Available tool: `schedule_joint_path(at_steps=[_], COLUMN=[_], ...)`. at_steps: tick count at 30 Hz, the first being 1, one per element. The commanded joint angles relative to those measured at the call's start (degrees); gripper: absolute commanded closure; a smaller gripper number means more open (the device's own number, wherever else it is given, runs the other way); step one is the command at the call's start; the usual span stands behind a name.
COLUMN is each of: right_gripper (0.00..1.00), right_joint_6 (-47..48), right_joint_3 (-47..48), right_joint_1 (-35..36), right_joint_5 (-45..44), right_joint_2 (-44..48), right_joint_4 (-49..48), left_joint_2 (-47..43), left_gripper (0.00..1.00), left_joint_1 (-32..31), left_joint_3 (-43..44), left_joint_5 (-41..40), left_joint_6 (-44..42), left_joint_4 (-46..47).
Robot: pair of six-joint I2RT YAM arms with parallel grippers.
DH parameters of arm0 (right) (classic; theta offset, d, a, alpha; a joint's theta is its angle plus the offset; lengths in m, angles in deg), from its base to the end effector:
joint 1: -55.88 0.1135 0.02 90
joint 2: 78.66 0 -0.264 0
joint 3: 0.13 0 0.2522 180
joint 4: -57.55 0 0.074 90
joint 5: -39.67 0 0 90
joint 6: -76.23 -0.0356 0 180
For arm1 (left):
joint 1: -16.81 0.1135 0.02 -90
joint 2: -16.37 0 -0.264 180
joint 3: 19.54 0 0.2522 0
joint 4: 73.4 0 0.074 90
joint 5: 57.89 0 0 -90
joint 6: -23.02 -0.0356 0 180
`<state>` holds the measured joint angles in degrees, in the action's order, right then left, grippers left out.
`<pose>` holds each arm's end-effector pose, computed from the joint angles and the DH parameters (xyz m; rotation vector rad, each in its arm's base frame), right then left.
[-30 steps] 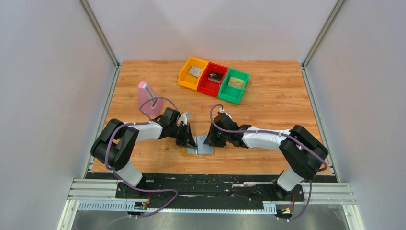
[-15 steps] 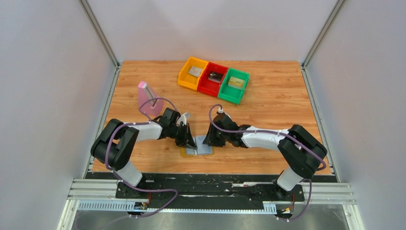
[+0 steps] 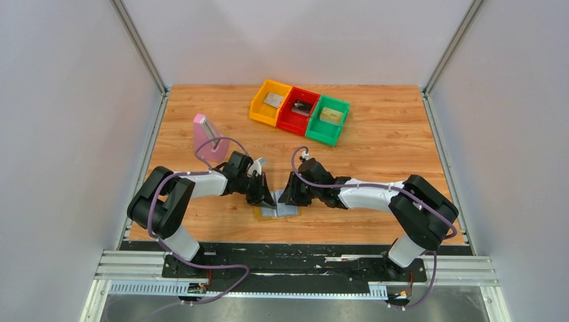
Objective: Take the credit cards out of the card holder
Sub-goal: Remove the credit card from the card holder.
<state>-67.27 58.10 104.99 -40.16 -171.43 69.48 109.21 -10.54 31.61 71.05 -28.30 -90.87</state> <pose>0.2018 0.2427 0.1551 0.0074 2.6348 0.9670 0.2327 -0.1455 0.1221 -0.0047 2.8064 -1.2478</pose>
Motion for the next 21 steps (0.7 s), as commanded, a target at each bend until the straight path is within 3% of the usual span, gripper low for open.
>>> schedule_joint_path(at_steps=[1,7,21], right_gripper=[0.67,0.63,0.64], right_joint_6=[0.0,2.2,4.0], right_joint_3=[-0.3,1.0,2.4], right_joint_1=[0.2,0.2,0.2], right_joint_5=[-2.1,-7.2,-9.5], right_joint_2=[3.0,2.7,1.3], right_joint_4=[-1.1,4.9,8.2], left_joint_2=[-0.5,-0.7,-0.1], left_gripper=[1.00,1.00,1.00], left_joint_1=[-0.2,-0.2,-0.2], left_joint_3=[-0.4,0.2,0.4], left_joint_5=[-0.1,-0.7,-0.6], left_joint_6=[0.1,-0.5,-0.4], left_joint_4=[1.3,0.4,0.5])
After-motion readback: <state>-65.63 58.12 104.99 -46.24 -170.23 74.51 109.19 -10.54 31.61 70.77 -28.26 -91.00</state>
